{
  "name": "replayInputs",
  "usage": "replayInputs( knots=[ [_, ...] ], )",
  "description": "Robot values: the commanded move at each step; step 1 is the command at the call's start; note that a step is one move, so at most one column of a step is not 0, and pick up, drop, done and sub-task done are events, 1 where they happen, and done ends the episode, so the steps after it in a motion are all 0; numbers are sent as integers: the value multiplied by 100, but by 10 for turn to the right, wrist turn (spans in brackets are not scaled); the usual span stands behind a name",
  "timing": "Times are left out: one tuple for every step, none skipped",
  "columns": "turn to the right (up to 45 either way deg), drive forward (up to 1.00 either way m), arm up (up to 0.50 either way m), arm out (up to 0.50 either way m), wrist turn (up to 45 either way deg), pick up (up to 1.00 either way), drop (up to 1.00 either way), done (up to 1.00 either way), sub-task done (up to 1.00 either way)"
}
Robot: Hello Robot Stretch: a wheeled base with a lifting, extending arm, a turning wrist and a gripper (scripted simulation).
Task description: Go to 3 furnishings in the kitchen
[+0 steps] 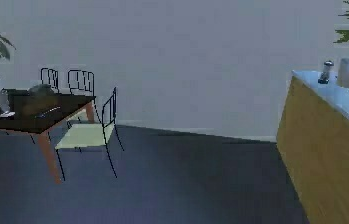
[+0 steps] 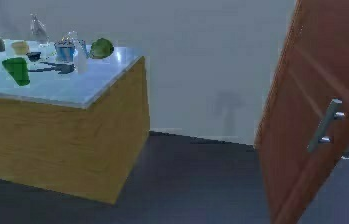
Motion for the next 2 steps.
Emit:
replayInputs(
  knots=[
    [0,95,0,0,0,0,0,0,0],
    [-450,0,0,0,0,0,0,0,0]
  ],
)
